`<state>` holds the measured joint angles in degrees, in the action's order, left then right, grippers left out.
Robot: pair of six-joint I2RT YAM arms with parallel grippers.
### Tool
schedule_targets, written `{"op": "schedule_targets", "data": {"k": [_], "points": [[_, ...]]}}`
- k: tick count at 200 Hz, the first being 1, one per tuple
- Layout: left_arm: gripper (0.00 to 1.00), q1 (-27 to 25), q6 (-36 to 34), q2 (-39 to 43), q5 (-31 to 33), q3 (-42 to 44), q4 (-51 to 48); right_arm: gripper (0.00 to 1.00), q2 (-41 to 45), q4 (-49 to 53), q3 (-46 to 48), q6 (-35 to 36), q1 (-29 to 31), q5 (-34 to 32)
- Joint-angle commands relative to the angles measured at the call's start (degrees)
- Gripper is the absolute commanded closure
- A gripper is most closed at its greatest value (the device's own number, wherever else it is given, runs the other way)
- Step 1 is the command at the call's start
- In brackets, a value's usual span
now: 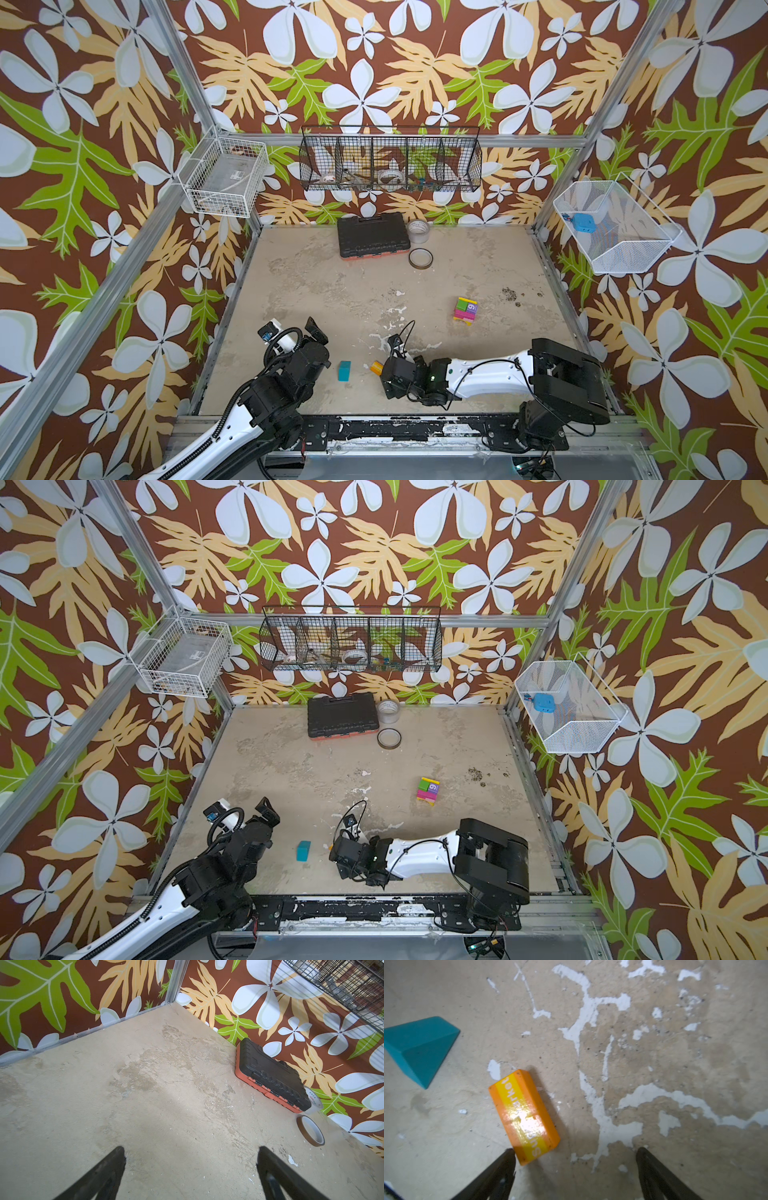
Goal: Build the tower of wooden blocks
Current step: 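Lower the right gripper over the orange Supermarket block and close on it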
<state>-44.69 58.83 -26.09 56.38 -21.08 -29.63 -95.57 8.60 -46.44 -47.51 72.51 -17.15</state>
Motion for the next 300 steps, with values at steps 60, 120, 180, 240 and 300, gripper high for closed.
{"op": "schedule_targets", "data": {"k": [60,120,180,240,300], "points": [[0.00,0.18,0.40,-1.02,1.10,-0.63,0.67,0.10,0.30,2.33,2.29,-0.75,-4.96,-0.66],[0.00,0.13,0.15,-0.98,1.00,-0.54,0.80,0.02,4.62,-2.48,3.24,4.10,-1.58,0.38],[0.00,0.13,-0.03,-0.98,0.68,-0.54,0.89,0.00,2.50,-4.24,0.81,9.55,0.83,1.35],[0.00,0.13,-0.23,-0.96,0.53,-0.54,1.06,0.00,-3.85,-2.32,-4.53,11.87,0.74,0.47],[0.00,0.14,-0.36,-0.99,0.41,-0.45,1.32,0.15,-7.34,-1.83,-6.34,12.42,-0.05,0.88]]}}
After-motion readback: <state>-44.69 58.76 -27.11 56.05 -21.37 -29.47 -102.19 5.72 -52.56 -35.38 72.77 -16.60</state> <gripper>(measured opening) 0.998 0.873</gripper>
